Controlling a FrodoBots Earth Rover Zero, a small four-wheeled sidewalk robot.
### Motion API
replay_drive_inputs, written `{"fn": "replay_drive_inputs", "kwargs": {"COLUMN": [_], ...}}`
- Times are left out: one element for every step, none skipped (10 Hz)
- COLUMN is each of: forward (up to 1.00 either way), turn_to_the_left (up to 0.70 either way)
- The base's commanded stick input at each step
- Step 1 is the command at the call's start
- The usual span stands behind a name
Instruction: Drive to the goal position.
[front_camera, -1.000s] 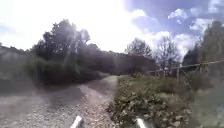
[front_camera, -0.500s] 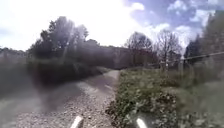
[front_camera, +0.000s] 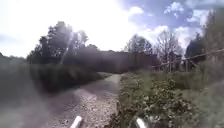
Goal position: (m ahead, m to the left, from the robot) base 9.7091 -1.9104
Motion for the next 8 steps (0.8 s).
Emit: {"fn": "replay_drive_inputs", "kwargs": {"forward": [0.7,0.7,0.7,0.7,0.7,0.7,0.7,0.7], "turn_to_the_left": [0.0,0.0,0.0,0.0,0.0,0.0,0.0,0.0]}}
